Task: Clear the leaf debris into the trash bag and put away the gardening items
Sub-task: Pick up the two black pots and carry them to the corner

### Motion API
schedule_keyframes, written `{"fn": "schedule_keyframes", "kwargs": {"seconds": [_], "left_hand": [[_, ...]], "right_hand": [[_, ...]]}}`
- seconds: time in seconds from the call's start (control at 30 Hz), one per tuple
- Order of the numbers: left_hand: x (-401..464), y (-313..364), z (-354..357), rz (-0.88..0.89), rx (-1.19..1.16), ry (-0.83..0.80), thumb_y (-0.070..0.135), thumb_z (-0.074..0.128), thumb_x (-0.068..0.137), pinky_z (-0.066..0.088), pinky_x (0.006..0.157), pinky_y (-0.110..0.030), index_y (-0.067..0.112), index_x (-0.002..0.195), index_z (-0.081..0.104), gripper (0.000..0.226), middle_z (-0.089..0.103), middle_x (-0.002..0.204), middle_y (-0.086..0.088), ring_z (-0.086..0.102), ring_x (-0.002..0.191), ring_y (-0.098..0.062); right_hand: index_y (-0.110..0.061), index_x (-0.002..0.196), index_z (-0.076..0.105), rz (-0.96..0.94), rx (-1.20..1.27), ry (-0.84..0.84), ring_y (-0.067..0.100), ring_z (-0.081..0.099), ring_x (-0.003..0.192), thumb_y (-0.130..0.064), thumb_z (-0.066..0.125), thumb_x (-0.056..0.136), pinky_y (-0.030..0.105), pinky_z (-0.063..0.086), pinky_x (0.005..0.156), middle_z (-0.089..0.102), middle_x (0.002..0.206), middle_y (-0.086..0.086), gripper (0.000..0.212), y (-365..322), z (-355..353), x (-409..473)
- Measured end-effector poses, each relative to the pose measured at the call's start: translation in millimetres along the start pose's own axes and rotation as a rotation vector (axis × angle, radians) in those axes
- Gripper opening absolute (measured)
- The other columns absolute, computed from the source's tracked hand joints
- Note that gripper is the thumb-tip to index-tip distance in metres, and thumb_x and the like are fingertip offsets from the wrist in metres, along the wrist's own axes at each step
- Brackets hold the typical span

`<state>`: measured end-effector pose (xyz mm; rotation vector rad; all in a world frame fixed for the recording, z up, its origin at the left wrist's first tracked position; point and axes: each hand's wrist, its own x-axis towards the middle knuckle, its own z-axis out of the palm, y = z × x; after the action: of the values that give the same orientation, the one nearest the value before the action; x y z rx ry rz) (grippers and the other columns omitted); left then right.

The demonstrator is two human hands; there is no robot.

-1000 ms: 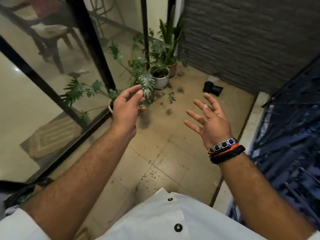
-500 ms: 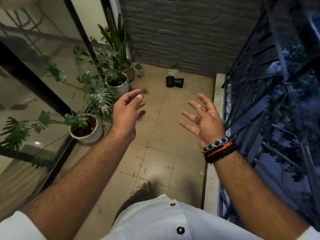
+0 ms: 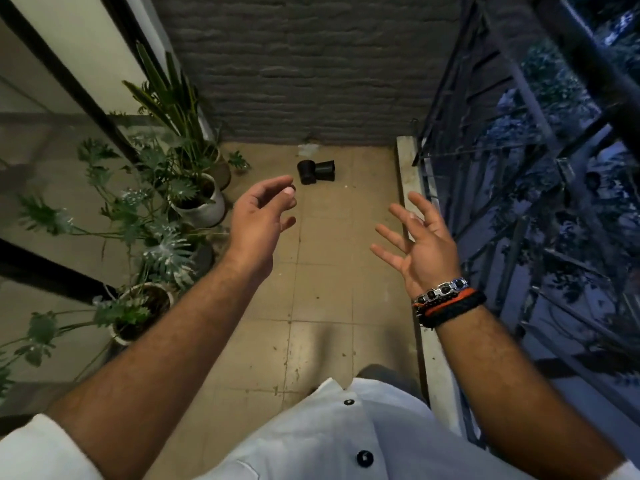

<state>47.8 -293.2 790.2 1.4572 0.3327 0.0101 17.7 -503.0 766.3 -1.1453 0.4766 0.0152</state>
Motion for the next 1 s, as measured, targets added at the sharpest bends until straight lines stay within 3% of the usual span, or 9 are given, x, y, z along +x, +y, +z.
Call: {"fn": "schedule_keyframes", "kwargs": {"seconds": [0.7,1.0], "left_hand": [[232,21,114,-0.042,-0.069,0.054,0.015,0.06,0.097,0.056,0.087,-0.034,0.024,0.111,0.068,0.018,0.069,0.119,-0.003,0.067,0.11,-0.017],[335,21,142,-0.108,-0.059,0.081,0.014,0.062,0.095,0.057,0.086,-0.034,0.023,0.108,0.069,0.017,0.071,0.116,-0.003,0.068,0.108,-0.018]], "right_hand": [[-0.032,0.137,0.047,-0.008,-0.056,-0.026,0.024,0.06,0.116,-0.019,0.039,0.104,0.048,0.056,0.088,0.053,0.138,-0.001,0.036,-80,39,246],[-0.037,0.13,0.048,0.039,-0.048,-0.044,0.027,0.058,0.119,-0.018,0.039,0.104,0.05,0.054,0.091,0.05,0.141,0.0,0.034,-95,68,350]]}}
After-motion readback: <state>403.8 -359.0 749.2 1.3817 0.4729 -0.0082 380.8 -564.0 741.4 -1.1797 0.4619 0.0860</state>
